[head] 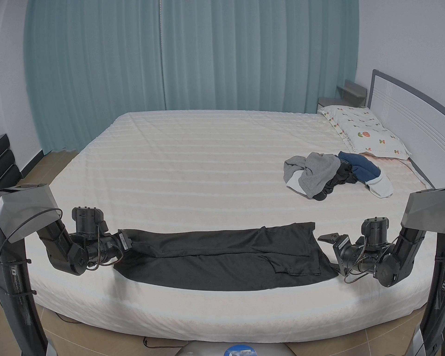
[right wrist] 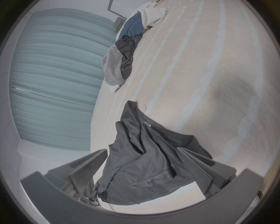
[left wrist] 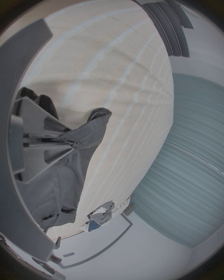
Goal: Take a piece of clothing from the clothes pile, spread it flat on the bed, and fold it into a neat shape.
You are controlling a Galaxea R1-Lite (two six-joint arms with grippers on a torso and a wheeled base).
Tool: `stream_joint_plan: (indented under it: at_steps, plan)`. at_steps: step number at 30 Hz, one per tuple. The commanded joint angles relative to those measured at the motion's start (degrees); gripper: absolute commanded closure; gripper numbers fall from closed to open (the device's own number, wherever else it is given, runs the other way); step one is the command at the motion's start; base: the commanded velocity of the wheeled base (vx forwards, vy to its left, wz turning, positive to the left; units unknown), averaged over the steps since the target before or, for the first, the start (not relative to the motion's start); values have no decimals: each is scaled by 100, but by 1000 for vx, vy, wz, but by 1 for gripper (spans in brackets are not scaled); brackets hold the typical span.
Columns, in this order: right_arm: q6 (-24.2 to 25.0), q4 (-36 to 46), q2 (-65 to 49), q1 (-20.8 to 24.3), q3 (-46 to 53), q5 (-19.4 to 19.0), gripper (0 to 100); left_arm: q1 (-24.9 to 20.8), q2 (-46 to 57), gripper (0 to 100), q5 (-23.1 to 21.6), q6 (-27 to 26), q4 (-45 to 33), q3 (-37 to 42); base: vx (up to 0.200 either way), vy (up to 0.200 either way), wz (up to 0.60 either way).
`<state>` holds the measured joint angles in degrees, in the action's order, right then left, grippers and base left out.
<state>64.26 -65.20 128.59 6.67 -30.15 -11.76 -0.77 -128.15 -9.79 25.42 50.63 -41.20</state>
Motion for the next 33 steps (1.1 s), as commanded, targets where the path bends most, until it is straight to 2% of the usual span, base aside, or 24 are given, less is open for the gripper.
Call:
stream_joint_plan:
  at_steps: [1,4,5,11,14,18,20,21,26,33]
  plan:
    - [-1,-2,9,1,0,-1,0,-213,273,100,223,104,-27,25,0,-200,0]
    - [-10,-2,9,1,0,-1,0,-292,334,100,364,165,-35,16,0,-200,0]
    - [-10,-2,9,1,0,-1,0,-424,466,100,583,192,-35,-19,0,-200,0]
    - [-10,-2,9,1,9,-1,0,-811,712,100,750,200,-220,-72,0,-200,0]
    - [-10,-2,9,1,9,-1,0,-995,941,100,838,200,-677,-248,0,-200,0]
    - [-10,-2,35,10,9,-1,0,-1224,1266,100,847,209,-1653,-705,0,-200,0]
    - [-18,-11,35,10,9,7,0,-1268,1301,100,856,236,-1828,-810,0,-200,0]
    - [-18,-37,44,10,18,7,0,-1400,1327,100,856,385,-2198,-1065,0,-200,0]
    - [-18,-90,52,10,26,7,0,-1743,1248,100,953,666,-2945,-1663,0,-200,0]
    - [-27,-90,52,10,26,7,0,-2103,809,100,1005,684,-3437,-2260,0,-200,0]
